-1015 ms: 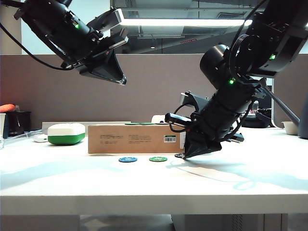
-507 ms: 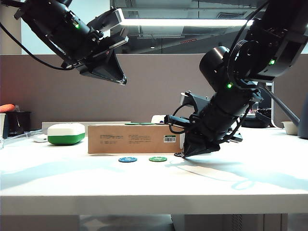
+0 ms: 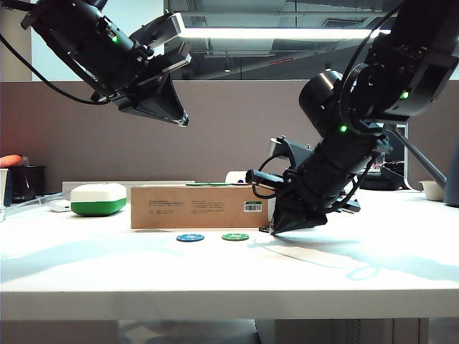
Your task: Push the chip, whose value equals the sum of all the chip values on the rectangular box, forward next to the box.
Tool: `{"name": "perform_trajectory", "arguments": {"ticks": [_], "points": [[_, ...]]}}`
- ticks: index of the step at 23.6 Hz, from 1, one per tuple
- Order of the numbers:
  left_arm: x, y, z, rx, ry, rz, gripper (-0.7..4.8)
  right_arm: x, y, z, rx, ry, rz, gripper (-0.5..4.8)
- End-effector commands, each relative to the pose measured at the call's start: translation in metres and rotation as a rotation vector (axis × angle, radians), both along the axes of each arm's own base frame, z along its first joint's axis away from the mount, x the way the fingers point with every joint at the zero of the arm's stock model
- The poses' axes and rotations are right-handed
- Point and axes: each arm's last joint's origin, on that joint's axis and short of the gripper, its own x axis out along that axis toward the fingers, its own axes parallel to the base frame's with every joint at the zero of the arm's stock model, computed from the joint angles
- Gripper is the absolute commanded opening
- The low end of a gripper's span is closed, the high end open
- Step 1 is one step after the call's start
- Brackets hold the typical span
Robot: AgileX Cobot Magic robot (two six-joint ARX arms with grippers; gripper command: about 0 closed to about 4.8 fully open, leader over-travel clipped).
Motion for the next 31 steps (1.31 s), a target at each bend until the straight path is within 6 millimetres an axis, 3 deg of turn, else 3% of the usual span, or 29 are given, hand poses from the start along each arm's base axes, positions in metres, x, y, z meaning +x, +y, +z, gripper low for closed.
{"name": "perform_trajectory", "arguments": {"ticks": [1, 8, 13, 17, 20, 25, 31], "points": [[0.001, 0.000, 0.003, -0.006, -0.016, -0.005, -0.05, -0.008, -0.002, 0.005, -0.024, 0.053, 0.005, -0.05], [0.001, 0.000, 0.003, -0.006, -0.016, -0.005, -0.05, -0.017, -0.009, 0.042, -0.033, -0.014, -0.038, -0.05], [0.001, 0.000, 0.003, -0.006, -0.016, -0.005, -0.05, -0.039, -0.020, 0.077, -0.051, 0.017, -0.036, -0.05], [0.001, 0.000, 0.003, -0.006, -0.016, -0.005, -0.05, -0.061, -0.031, 0.107, -0.058, -0.027, -0.024, -0.05], [0.001, 0.000, 0.003, -0.006, -0.016, -0.005, -0.05, -0.094, -0.051, 0.134, -0.075, -0.147, -0.072, -0.05], [0.001, 0.000, 0.002, -0.006, -0.016, -0.005, -0.05, -0.132, -0.070, 0.138, -0.085, -0.142, -0.087, -0.05], [0.001, 0.000, 0.002, -0.006, -0.016, -0.005, -0.05, -0.169, -0.089, 0.113, -0.050, -0.101, -0.127, -0.05]]}}
